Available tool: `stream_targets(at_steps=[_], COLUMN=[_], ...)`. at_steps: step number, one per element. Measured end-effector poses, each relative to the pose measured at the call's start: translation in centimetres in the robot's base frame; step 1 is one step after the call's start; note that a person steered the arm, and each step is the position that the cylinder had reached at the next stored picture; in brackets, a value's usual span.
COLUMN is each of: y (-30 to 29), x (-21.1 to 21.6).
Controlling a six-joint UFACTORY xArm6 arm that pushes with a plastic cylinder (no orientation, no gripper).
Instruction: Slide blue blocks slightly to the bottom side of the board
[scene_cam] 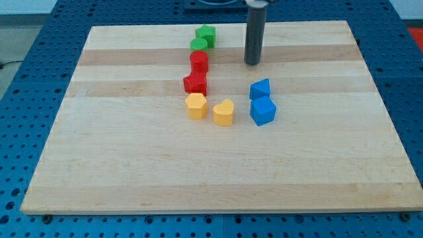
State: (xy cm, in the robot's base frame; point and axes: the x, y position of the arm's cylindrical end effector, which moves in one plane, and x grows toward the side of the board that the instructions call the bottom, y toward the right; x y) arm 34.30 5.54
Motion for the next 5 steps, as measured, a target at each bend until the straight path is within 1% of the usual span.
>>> stream_targets(at_steps=[2,3,5], y=[0.4,-1.2,-1.2], x=[8.2,11.8,11.9])
